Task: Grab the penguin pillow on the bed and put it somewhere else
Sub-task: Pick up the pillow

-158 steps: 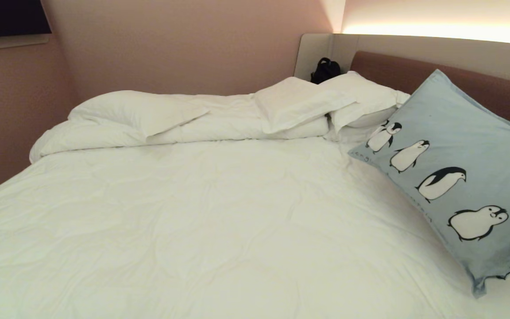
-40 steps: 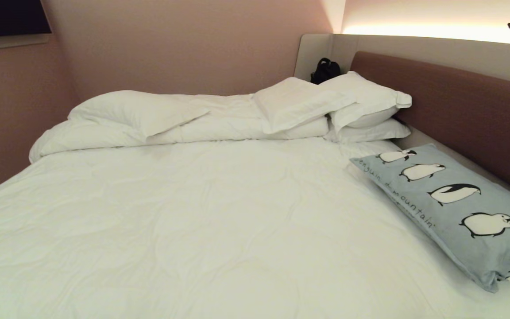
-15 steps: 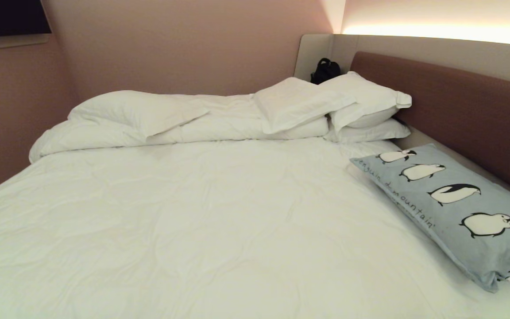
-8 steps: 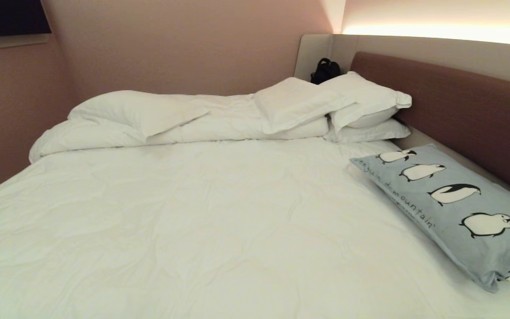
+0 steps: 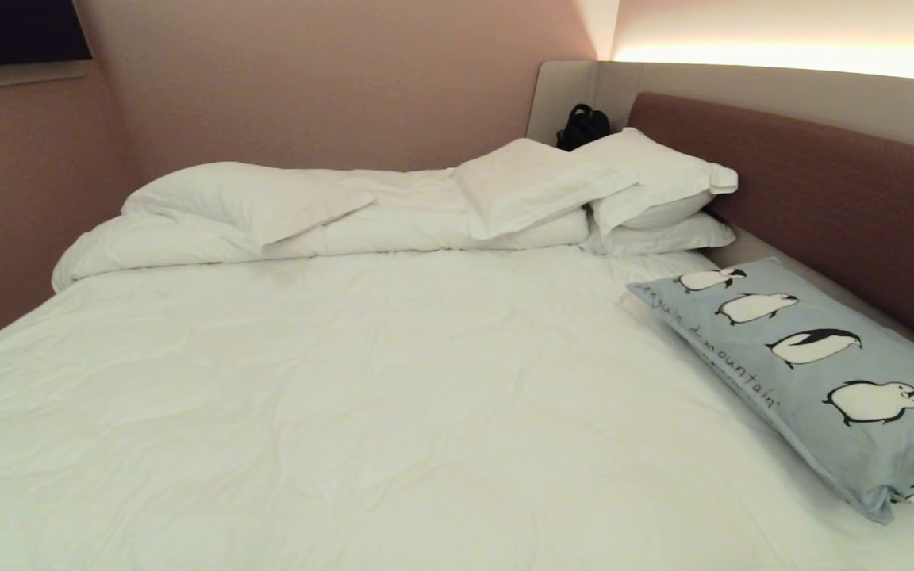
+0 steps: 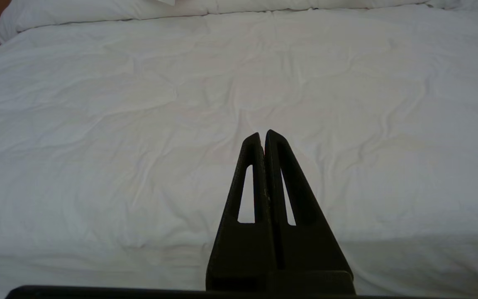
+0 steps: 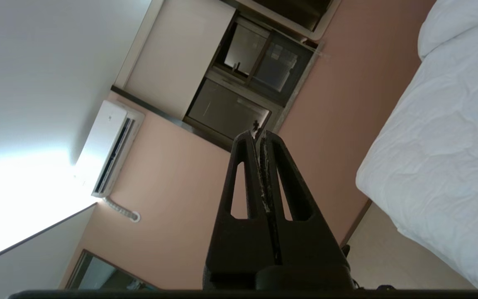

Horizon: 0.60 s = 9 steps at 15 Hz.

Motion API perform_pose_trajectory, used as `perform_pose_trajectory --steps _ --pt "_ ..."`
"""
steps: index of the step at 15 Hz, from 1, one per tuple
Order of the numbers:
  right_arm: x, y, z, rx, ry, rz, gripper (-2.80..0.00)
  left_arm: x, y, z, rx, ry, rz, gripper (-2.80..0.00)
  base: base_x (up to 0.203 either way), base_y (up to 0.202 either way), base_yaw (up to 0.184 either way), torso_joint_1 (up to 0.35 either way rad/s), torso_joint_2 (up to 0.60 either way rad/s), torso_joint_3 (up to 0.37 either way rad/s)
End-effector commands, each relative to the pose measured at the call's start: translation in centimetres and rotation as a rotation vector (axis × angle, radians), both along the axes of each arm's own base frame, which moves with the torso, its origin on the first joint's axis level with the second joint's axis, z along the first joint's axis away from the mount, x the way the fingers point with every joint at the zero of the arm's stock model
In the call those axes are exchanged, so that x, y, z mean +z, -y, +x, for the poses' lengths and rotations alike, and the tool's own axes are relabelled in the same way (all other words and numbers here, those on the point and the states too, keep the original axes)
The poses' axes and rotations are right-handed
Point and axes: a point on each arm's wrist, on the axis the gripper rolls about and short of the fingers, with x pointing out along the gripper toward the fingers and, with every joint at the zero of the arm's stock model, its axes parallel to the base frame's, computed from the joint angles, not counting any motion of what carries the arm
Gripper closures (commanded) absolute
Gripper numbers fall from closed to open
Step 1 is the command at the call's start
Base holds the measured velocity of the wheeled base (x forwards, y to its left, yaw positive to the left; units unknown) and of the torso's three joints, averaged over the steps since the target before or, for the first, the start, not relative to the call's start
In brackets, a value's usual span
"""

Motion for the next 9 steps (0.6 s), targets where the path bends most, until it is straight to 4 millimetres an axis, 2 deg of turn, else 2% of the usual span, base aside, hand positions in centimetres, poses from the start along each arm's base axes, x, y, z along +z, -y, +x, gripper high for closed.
perform_pose_trajectory --steps 1,5,9 --pt "0.0 0.2 -0.1 -0.008 0.001 -0.007 0.0 0.0 0.0 0.0 0.001 0.0 0.0 0.0 0.0 0.0 0.0 0.0 0.0 0.0" --pt "-0.4 0.5 0.4 -0.028 0.047 -0.03 0.0 0.0 0.0 0.0 0.001 0.0 0.0 0.0 0.0 0.0 0.0 0.0 0.0 0.0" --pt "-1.2 1.7 1.1 -0.063 0.033 -0.051 0.0 0.0 0.0 0.0 0.001 0.0 0.0 0.0 0.0 0.0 0.0 0.0 0.0 0.0"
